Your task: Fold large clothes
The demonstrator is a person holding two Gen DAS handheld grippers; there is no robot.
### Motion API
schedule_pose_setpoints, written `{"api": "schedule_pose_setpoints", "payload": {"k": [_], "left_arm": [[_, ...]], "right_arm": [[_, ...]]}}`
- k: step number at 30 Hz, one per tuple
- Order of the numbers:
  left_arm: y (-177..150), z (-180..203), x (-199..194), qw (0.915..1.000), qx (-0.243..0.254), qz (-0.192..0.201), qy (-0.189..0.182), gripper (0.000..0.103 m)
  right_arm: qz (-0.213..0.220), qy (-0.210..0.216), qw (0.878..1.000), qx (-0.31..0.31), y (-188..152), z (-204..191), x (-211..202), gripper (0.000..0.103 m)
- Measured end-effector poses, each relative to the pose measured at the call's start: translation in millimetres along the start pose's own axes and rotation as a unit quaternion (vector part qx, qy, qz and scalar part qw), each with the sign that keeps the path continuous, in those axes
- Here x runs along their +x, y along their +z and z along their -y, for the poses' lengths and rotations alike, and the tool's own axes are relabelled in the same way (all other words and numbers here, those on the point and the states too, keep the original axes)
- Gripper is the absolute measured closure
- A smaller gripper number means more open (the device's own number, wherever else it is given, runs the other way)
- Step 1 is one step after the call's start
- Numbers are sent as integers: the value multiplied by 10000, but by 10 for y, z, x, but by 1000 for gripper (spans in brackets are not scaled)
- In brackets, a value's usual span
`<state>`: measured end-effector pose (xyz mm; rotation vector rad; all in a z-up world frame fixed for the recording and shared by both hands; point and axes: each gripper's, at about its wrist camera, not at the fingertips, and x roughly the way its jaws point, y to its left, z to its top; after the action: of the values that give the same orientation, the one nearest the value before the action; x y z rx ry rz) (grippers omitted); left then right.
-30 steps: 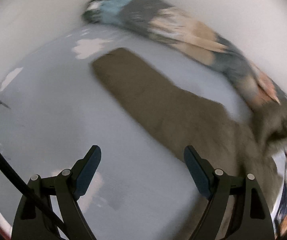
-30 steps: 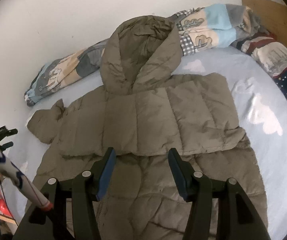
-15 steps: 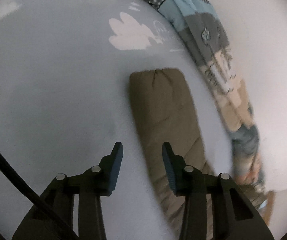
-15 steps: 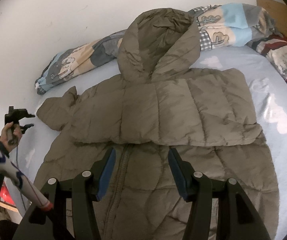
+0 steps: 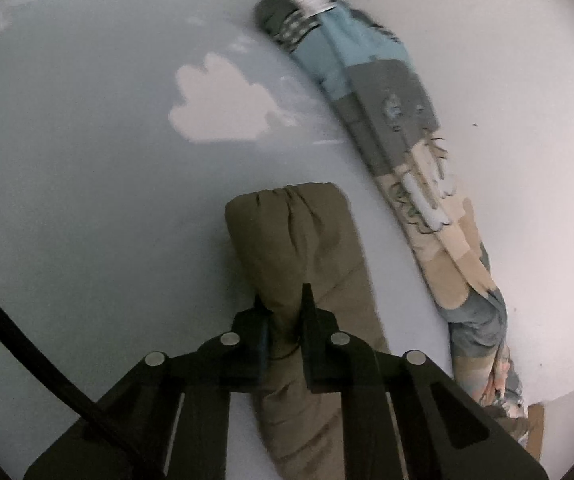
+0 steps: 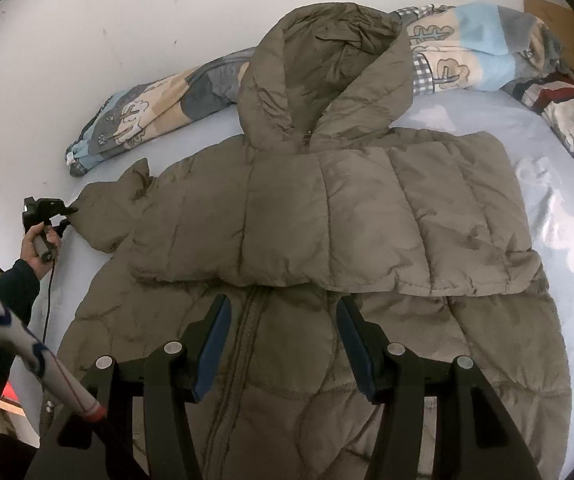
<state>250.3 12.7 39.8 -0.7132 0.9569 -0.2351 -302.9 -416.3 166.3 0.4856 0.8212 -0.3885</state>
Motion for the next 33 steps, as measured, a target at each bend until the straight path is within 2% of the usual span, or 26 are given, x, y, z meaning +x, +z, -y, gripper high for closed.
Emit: {"api": "schedule_pose_setpoints", "payload": {"k": [4,10,14,17,22,25,30,33], "left_arm": [[-1,305,-404,9987,434,168,-203,91],[-119,963,-1150,9922,1101,330,-474,91],[-340,1511,-1664,9849,1483,403,-792,91],[-623,1961,-1994,9775,1819,385,-1000,91],[-1359,2718,-2373,9583,2479,88,-1420,91],[-1979,3146,-2483,9415,2920,-179,-1674,91],[-2977,3575,-2370,9167,3402,-780,-1945,91],[-3621,3709,-2146,9024,3698,-1133,-1900,91]], "right_arm": [[150,15,9996,235,19,69,-76,44],[485,-12,9965,682,87,266,-288,44],[738,-162,9924,970,146,474,-451,44],[890,-135,9881,1249,174,651,-561,44],[1228,-139,9792,1609,189,945,-832,44],[1381,-104,9724,1875,161,1133,-984,44],[1514,74,9622,2263,106,1404,-1182,44],[1563,97,9606,2297,83,1480,-1277,44]]}}
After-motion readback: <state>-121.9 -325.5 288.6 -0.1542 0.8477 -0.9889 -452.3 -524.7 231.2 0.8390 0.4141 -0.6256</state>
